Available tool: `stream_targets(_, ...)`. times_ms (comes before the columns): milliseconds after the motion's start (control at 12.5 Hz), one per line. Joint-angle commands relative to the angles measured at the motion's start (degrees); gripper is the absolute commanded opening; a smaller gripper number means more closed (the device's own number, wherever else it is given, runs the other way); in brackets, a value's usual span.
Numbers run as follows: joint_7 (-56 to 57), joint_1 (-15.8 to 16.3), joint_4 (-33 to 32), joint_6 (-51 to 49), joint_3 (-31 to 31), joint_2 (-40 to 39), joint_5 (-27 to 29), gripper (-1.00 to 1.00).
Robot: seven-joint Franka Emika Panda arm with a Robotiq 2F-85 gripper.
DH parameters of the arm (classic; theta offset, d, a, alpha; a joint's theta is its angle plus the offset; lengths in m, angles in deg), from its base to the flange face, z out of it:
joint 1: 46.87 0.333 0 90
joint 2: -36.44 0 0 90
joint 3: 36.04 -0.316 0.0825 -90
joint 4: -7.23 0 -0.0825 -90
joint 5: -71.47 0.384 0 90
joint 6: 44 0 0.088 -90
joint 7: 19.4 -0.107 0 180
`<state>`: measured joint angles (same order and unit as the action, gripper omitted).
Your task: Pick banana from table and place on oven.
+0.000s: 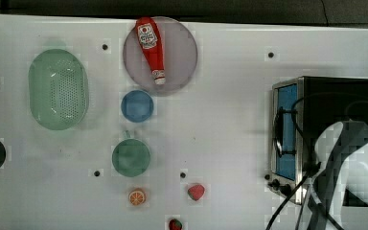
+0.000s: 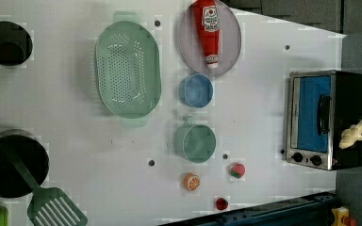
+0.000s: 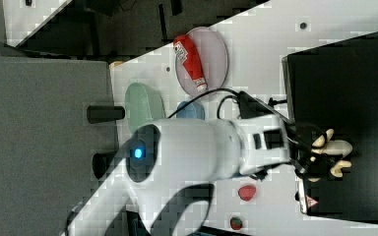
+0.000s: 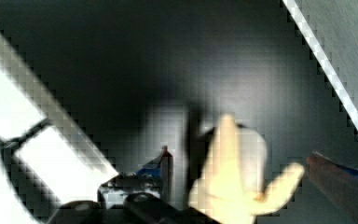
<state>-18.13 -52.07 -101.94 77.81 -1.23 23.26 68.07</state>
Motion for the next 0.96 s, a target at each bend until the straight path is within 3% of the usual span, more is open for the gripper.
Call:
stream_targets(80,2.0,2.6,1.6,-1.5,-1.1,6.0,0.4,1.0)
stream_targets(240,-2.7,4.6,1.5,-6.8,-3.6,10.8,-0.3,1.0)
stream_targets(480,-19.4,7.1,1.4,-15.5,-10.9,16.8,-0.7,1.0)
stream_targets(800,-42.8,7.9,1.4,-19.9,-23.5,21.4,-0.7,1.0)
stream_targets(960,-48.9,7.9,1.4,-21.8,-27.7,22.7,-0.5,1.0)
